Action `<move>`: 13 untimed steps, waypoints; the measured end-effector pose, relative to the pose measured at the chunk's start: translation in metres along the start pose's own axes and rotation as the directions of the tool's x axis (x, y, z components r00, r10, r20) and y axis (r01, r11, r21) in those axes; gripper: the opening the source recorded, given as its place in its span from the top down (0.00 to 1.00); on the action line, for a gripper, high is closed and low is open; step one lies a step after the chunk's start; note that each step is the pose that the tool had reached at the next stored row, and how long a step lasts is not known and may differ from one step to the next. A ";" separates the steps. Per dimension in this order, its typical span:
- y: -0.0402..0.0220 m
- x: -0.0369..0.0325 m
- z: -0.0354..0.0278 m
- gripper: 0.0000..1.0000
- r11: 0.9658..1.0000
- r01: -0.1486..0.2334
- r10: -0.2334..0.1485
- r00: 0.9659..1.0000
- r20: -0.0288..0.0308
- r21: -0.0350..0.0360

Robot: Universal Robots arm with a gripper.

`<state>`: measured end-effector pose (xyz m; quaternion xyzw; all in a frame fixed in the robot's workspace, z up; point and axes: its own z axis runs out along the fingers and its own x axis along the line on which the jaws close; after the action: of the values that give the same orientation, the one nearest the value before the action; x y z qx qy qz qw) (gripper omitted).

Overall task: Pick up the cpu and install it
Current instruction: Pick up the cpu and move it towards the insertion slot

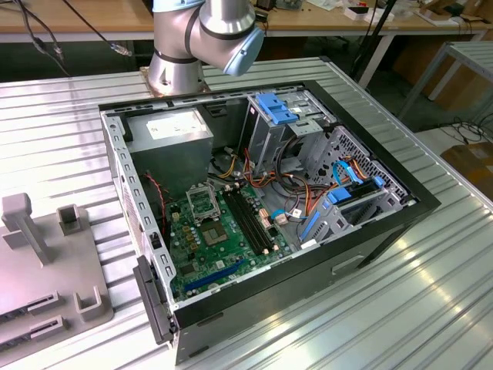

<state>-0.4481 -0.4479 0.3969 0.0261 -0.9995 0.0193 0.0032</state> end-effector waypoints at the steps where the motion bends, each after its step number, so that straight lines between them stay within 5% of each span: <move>1: 0.0000 -0.0002 0.0001 0.53 1.000 0.000 0.000 1.000 0.000 -0.001; 13: -0.0007 -0.0127 0.0007 0.53 1.000 0.000 0.000 1.000 0.001 -0.001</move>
<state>-0.4354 -0.4480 0.3962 0.0260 -0.9995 0.0190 0.0028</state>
